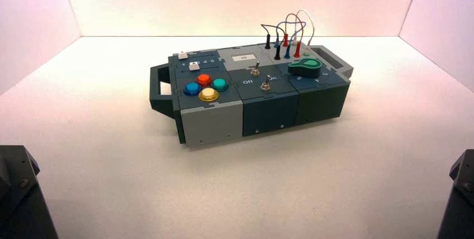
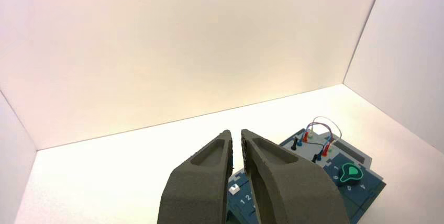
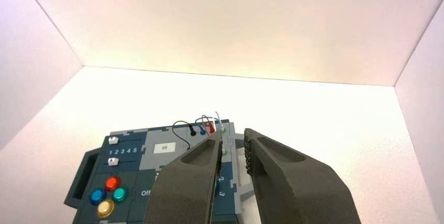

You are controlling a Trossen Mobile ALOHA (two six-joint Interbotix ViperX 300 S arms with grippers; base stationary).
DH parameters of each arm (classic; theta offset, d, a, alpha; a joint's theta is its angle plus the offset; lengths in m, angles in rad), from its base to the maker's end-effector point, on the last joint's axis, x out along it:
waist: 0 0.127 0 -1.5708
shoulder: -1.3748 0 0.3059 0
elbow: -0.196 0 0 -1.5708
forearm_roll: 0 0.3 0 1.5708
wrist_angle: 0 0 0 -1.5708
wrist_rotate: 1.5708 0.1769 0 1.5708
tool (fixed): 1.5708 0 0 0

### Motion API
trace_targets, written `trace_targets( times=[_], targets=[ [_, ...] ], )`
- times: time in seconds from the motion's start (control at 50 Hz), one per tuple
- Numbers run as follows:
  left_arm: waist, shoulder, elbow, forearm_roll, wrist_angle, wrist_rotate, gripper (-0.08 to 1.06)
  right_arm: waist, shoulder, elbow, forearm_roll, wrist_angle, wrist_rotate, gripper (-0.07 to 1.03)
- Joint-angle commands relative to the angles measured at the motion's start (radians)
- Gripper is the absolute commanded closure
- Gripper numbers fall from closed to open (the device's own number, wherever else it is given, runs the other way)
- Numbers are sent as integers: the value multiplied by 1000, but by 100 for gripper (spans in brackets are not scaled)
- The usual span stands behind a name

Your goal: Push the yellow button with the right gripper.

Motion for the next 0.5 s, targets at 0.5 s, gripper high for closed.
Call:
trace_targets(
  times=[0.5],
  targets=[
    [-8,8,-14,-3,-3,-3,85,31,17,-60,2,-8,-9,77]
  ],
)
